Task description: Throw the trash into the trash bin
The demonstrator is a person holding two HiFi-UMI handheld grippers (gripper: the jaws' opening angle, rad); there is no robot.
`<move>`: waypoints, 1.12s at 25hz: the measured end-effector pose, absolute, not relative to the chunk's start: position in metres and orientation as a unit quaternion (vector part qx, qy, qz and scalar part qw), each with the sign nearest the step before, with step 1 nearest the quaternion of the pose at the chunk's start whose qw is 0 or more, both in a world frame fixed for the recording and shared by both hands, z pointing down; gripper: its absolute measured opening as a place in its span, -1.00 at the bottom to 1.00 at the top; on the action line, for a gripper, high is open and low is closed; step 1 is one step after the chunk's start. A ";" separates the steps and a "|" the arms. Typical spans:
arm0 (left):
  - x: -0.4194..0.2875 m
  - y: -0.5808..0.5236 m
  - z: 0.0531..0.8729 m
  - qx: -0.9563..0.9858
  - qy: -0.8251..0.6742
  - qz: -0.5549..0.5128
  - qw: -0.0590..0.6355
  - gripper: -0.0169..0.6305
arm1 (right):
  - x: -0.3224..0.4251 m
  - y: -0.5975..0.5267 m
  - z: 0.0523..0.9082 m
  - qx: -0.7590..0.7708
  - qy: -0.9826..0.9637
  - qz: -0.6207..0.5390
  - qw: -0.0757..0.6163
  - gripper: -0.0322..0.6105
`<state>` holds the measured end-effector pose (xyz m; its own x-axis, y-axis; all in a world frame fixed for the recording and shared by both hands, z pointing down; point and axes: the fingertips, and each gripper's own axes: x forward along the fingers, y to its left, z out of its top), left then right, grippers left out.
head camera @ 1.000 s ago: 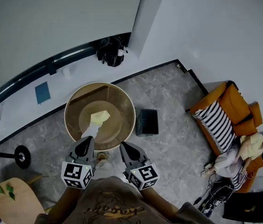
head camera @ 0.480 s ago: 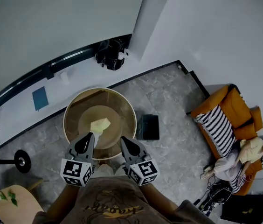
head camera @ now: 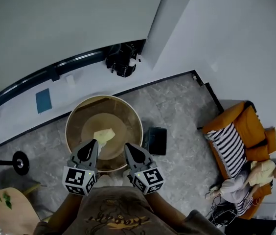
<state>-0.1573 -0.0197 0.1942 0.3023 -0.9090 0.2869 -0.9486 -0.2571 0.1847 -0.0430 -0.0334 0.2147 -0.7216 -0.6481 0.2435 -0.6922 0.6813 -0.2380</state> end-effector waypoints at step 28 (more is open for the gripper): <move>-0.215 -0.075 0.358 0.711 -0.658 0.066 0.238 -0.89 | -0.101 -0.132 0.353 0.272 -0.944 0.148 0.116 -0.85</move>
<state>-0.2147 -0.0753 0.3584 0.1242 -0.9049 0.4072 -0.9678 -0.0200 0.2508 -0.1015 -0.1317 0.3533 -0.8248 -0.4792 0.3002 -0.5480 0.8083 -0.2153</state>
